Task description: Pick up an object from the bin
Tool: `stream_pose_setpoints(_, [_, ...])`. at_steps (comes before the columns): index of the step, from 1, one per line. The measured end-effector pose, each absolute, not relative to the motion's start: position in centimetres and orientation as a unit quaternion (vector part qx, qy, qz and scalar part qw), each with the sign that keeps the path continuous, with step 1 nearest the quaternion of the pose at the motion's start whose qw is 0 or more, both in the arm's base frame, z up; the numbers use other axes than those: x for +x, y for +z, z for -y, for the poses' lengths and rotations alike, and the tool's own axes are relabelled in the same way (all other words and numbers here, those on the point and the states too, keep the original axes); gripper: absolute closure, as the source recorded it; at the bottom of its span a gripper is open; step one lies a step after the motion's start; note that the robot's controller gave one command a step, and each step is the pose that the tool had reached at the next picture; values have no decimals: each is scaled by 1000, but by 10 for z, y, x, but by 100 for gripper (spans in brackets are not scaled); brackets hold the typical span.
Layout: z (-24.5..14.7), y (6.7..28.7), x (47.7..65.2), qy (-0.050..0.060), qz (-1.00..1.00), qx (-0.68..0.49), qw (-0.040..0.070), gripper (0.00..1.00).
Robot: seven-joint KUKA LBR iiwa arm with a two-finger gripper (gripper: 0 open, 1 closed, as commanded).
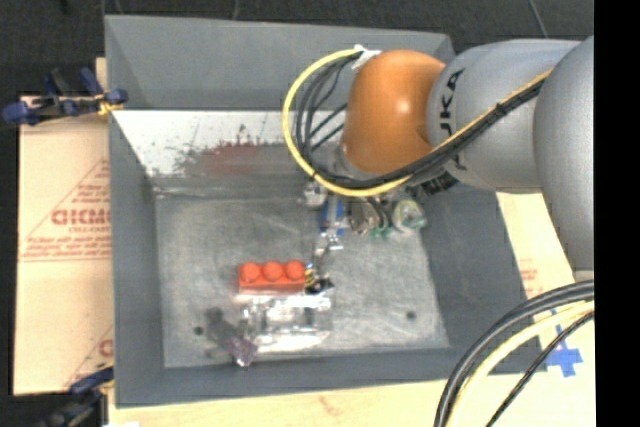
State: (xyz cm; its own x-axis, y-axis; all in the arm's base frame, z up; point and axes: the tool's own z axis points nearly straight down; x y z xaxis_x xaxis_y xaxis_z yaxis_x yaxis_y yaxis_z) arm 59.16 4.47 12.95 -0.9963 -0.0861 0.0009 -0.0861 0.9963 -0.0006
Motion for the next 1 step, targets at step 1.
stream_pose_setpoints(1, [-52, 110, 566, 0, 998, 60, -5, 0])
